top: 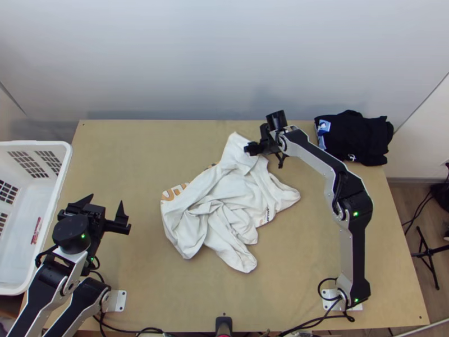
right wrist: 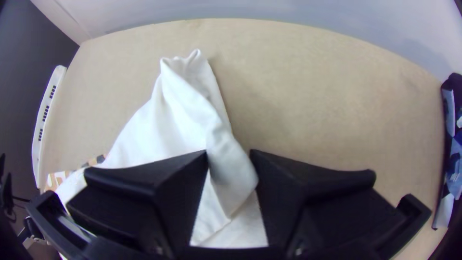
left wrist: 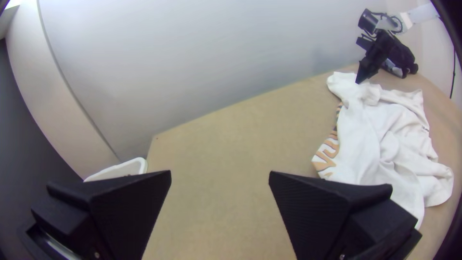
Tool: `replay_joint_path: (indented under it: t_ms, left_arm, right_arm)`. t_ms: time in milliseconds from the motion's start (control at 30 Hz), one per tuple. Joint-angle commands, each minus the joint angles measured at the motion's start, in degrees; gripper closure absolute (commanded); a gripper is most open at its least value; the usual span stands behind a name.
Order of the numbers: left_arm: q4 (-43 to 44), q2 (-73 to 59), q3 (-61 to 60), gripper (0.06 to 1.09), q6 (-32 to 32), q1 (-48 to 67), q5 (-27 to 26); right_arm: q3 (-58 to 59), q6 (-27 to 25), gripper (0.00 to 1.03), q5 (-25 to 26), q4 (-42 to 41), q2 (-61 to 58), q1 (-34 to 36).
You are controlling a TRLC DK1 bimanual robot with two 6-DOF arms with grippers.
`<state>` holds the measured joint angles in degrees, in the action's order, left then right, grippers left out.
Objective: Fold the t-shirt
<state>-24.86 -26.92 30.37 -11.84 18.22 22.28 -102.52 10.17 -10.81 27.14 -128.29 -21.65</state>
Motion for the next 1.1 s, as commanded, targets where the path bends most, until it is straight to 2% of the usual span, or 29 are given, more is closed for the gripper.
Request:
replay_joint_path:
  t_ms: [0, 100, 167, 500, 667, 833, 1000, 1067]
  left_arm:
    - [1.7, -0.1, -0.5, 0.10, -0.5, -0.1, -0.1]
    - [2.9, -0.8, -0.9, 0.10, -0.6, 0.2, -0.2]
    - [3.6, -1.1, -1.0, 0.10, -0.6, 0.5, -0.3]
    - [4.0, -1.8, -0.4, 0.10, -0.9, 1.2, -0.4]
    - [3.9, -2.1, -0.6, 0.10, -0.8, 2.3, -0.7]
    - [4.9, -3.8, 0.0, 0.10, -0.6, 5.5, -1.2]
    - [5.4, -5.8, 1.0, 0.10, -0.5, 9.5, -1.5]
    - [5.0, -6.1, 0.3, 0.10, 0.8, 11.5, -3.7]
  right_arm:
    - [-2.8, -1.1, 0.88, 1.8, 0.6, 1.2, -0.1]
    - [-1.5, -1.2, 0.88, 2.5, 1.2, 2.8, 0.0]
    - [-0.9, -1.9, 0.99, 2.6, 1.4, 4.0, 0.0]
    - [-0.8, -1.3, 0.99, 3.2, 4.1, 11.5, -1.2]
    - [-9.4, -0.6, 0.99, 3.8, 11.8, 15.0, -4.6]
    - [-24.8, 0.5, 0.99, 4.6, 20.9, 14.9, -8.2]
    - [-30.2, 1.0, 0.99, 7.3, 22.0, 16.6, -11.4]
    - [-30.2, 1.0, 0.99, 8.2, 21.9, 17.5, -12.4]
